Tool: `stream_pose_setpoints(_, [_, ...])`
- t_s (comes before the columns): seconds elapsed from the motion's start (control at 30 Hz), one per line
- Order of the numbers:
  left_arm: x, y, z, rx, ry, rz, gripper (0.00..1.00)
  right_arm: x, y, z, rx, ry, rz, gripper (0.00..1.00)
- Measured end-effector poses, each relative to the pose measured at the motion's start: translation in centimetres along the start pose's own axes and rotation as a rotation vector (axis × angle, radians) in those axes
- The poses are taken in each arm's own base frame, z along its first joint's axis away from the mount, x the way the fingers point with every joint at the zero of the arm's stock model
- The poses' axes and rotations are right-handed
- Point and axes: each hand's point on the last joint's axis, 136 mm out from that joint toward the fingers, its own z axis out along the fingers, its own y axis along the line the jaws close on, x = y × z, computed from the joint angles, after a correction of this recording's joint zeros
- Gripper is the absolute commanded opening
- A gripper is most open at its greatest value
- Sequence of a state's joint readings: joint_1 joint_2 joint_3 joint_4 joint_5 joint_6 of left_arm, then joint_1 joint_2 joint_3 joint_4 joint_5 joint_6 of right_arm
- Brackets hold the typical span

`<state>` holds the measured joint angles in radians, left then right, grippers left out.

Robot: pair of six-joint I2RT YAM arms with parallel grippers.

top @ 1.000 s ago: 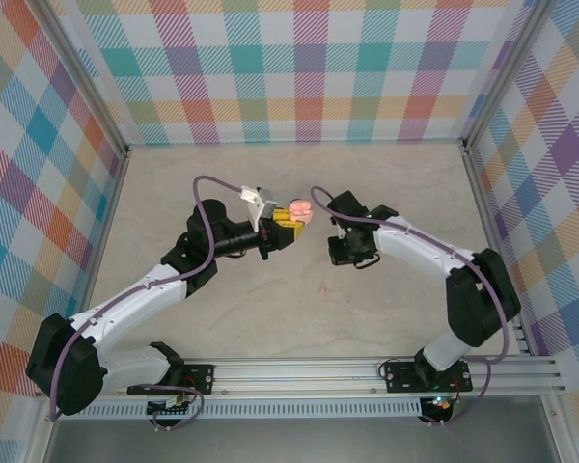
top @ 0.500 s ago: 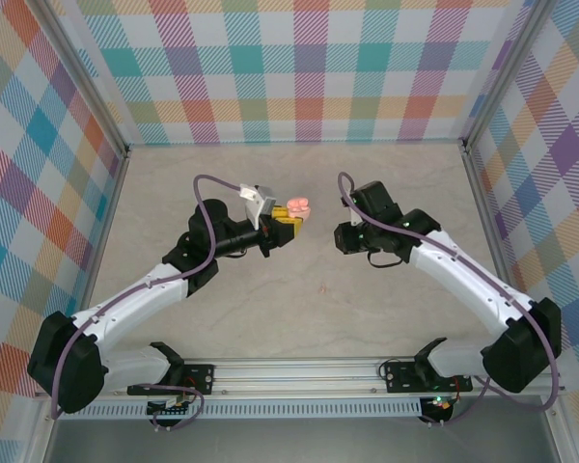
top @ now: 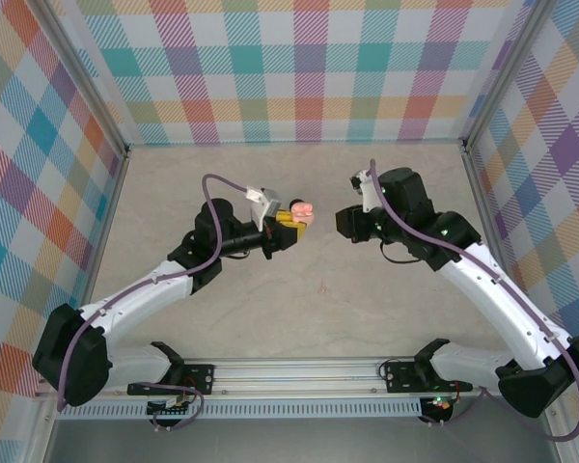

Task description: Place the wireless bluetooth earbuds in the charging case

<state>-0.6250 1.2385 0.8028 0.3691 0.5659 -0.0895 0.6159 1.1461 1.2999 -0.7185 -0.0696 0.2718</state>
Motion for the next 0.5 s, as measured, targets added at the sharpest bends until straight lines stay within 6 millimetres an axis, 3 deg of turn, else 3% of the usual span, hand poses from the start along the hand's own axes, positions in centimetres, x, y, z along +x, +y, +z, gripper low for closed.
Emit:
stream_pose_setpoints(0.3, [0.5,-0.4,0.6,0.044,0.025,-0.007,0.26,-2.0,2.7,-1.5,-0.121,-0.039,-0.021,0.24])
stream_pose_setpoints(0.5, [0.2,-0.7,0.8,0.065,0.024,-0.002,0.26,-2.5,4.1,-1.3,-0.197,-0.039,-0.029,0.24])
